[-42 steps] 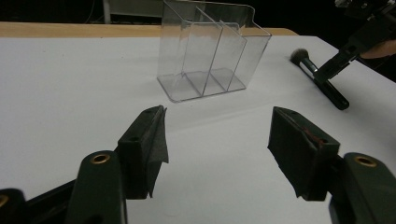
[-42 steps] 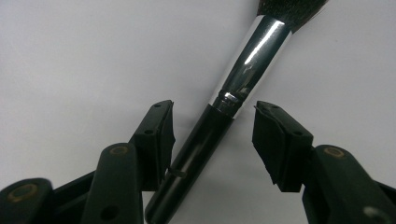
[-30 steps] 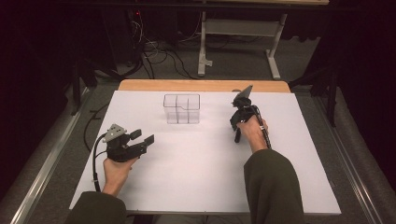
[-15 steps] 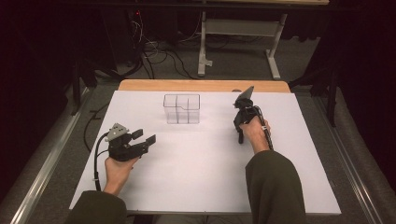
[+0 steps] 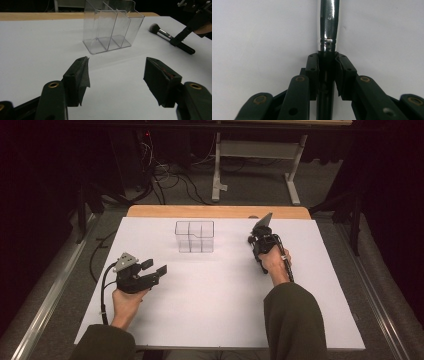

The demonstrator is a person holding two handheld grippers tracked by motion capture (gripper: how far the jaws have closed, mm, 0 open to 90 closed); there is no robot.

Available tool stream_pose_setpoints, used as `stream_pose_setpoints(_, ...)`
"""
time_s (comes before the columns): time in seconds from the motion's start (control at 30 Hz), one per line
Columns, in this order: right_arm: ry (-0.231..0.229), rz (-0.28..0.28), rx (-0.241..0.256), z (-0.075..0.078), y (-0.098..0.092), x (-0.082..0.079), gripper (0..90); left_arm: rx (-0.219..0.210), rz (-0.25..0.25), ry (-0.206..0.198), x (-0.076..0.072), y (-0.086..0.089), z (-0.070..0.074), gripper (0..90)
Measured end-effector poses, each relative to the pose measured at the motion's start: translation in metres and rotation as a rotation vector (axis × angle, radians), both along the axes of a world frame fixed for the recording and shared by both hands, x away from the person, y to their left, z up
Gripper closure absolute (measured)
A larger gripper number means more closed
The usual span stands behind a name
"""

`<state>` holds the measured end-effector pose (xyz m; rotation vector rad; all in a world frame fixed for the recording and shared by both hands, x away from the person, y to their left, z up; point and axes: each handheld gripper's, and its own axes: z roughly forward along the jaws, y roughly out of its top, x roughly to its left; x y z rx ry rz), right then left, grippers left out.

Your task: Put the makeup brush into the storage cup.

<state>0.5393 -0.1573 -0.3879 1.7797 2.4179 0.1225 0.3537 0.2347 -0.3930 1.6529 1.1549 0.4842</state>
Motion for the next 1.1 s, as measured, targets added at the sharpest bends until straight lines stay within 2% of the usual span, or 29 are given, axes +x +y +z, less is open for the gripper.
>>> stream_pose_setpoints(0.23, -0.057, 0.017, 0.035, 0.001, -0.008, -0.008, 76.8, 0.024, 0.000, -0.028, -0.003, -0.002, 0.003, 36.8)
stream_pose_setpoints(0.27, -0.081, 0.013, 0.066, 0.009, -0.015, -0.009, 76.9, 0.026, -0.005, -0.033, -0.003, -0.003, 0.003, 36.8)
stream_pose_setpoints(0.37, -0.097, 0.011, 0.090, 0.015, -0.020, -0.011, 76.9, 0.039, -0.013, -0.012, -0.002, -0.006, 0.001, 36.8)
stream_pose_setpoints(0.53, -0.120, 0.031, 0.133, 0.017, -0.024, -0.016, 76.8, 0.050, -0.017, -0.035, -0.005, -0.007, 0.003, 36.7)
stream_pose_setpoints(0.67, -0.129, 0.057, 0.162, 0.016, -0.023, -0.023, 76.8, 0.052, -0.017, -0.019, -0.003, -0.008, 0.001, 36.7)
stream_pose_setpoints(0.83, -0.170, 0.091, 0.203, 0.024, -0.023, -0.034, 76.8, 0.081, -0.030, -0.047, -0.008, -0.012, 0.002, 37.0)
stream_pose_setpoints(1.1, -0.211, 0.144, 0.236, 0.032, -0.025, -0.050, 76.8, 0.063, -0.016, -0.038, -0.007, -0.008, 0.002, 37.0)
